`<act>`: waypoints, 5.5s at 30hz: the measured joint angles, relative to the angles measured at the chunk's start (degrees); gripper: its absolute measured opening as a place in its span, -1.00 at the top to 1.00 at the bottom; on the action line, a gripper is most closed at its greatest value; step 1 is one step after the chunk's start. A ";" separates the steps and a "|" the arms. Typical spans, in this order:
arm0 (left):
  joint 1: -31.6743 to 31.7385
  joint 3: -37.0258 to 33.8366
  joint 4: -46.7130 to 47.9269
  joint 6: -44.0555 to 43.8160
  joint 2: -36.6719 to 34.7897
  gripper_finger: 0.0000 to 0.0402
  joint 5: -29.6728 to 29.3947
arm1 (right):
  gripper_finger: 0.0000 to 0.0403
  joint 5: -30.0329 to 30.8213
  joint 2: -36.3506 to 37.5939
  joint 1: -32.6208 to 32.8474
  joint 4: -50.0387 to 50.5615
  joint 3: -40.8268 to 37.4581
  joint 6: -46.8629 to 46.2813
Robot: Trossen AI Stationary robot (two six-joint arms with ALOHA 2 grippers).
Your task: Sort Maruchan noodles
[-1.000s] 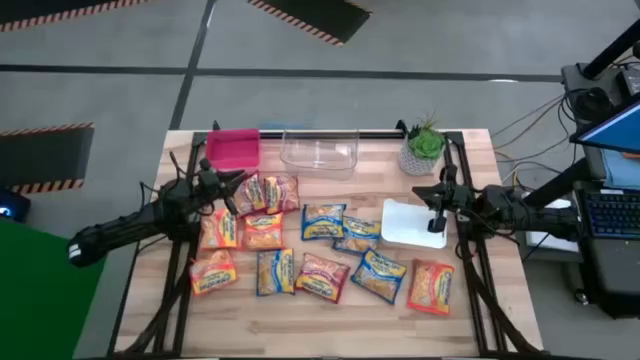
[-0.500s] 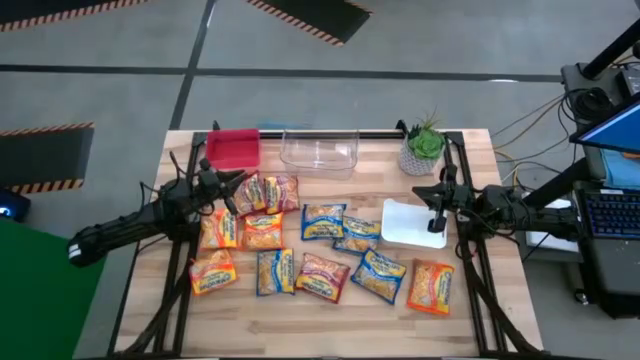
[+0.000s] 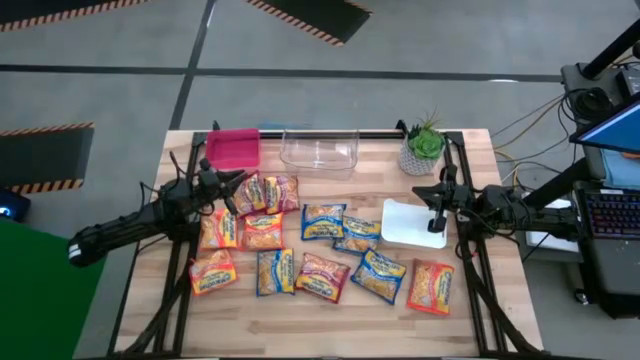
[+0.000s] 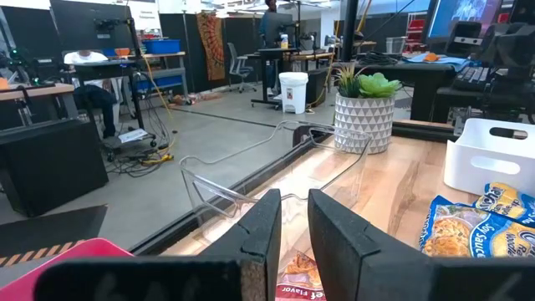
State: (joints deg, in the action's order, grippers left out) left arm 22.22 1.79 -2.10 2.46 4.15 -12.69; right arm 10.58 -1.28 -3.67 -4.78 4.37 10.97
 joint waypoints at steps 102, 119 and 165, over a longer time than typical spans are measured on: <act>-17.15 31.09 -15.74 -13.46 80.17 0.77 29.87 | 0.95 -2.20 -64.24 5.67 18.86 48.10 -55.98; -24.05 33.26 -12.33 -15.72 81.29 0.77 25.39 | 0.95 -12.67 -83.51 6.85 42.20 66.15 -57.58; -48.48 41.48 -3.10 -26.44 83.77 0.77 7.78 | -0.04 -14.56 -90.47 24.62 33.22 66.48 -62.98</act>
State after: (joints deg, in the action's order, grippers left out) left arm -26.26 43.27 -5.21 -23.98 87.92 -4.91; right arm -3.98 -91.75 20.95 28.44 70.85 -52.01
